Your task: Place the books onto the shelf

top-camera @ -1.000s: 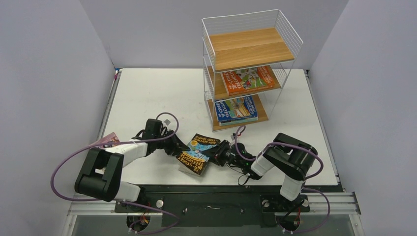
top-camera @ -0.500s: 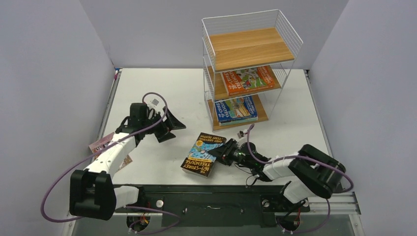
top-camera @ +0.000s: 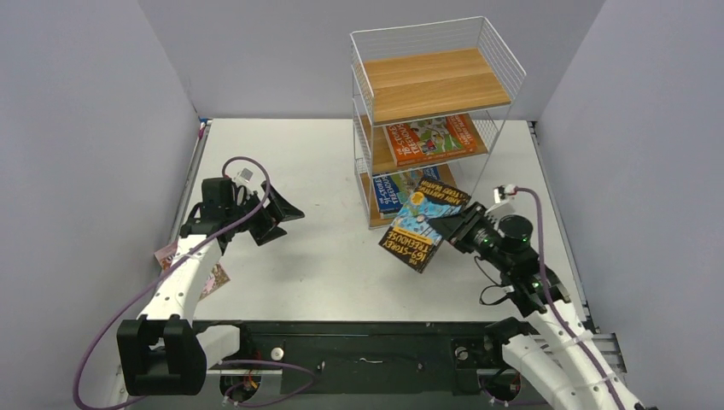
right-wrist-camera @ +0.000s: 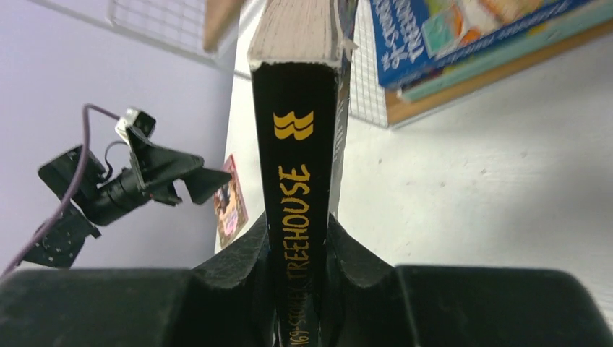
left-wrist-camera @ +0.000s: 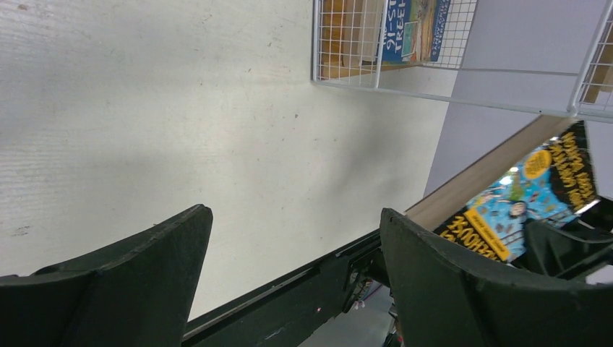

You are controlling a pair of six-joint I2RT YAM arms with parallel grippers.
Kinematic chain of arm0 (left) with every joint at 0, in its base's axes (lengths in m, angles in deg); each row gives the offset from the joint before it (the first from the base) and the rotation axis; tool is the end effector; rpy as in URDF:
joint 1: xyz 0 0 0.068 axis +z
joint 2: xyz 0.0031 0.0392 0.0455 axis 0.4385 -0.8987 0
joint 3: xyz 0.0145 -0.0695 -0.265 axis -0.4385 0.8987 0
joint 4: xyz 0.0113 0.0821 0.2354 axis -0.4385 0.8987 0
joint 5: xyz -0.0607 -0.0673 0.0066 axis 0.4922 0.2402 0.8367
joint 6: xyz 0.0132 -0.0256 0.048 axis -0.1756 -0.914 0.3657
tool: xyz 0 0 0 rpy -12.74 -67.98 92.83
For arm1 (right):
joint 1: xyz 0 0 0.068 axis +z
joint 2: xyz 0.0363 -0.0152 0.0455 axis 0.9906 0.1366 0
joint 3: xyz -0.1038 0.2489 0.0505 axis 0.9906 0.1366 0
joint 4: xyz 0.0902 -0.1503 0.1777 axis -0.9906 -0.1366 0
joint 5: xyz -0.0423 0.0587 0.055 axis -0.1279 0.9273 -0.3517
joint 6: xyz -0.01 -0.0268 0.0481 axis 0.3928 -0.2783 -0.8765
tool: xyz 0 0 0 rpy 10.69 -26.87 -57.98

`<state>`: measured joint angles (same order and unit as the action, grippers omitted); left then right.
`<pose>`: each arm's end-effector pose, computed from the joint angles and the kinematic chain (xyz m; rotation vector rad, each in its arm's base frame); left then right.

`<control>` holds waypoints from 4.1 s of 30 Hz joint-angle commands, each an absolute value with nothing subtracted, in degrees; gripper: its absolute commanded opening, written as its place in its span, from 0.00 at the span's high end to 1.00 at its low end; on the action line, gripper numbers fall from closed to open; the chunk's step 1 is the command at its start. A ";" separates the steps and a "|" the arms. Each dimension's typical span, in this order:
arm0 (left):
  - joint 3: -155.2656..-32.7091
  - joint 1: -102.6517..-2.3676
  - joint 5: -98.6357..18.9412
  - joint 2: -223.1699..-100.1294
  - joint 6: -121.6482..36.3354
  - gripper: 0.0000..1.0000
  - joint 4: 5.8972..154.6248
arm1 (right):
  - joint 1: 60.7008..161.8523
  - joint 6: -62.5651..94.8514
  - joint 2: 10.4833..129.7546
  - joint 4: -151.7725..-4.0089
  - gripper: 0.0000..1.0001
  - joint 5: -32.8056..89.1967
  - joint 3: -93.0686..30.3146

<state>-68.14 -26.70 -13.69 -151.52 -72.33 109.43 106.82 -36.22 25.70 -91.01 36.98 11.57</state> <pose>0.2213 -0.0245 0.2599 -0.5570 2.3842 -1.0538 0.1305 0.0720 0.2821 0.4039 2.0344 1.2286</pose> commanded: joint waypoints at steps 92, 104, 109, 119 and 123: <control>-67.00 -23.18 -12.08 -149.61 -70.07 0.17 109.64 | 97.64 -61.60 60.59 -72.29 0.88 17.26 -18.91; -66.89 -22.76 -11.78 -149.36 -69.21 0.17 109.99 | 97.97 -59.25 57.84 -74.75 0.18 22.05 -18.51; -66.69 -22.71 -11.48 -149.92 -69.52 0.17 109.43 | 97.98 -57.41 56.46 -77.09 0.17 23.60 -18.05; -66.68 -22.70 -11.50 -150.14 -69.88 0.17 109.15 | 98.02 -56.83 55.71 -78.02 0.28 27.27 -15.20; -66.34 -22.71 -11.34 -150.39 -70.18 0.18 108.71 | 98.46 -57.67 54.96 -75.69 0.48 27.63 -13.07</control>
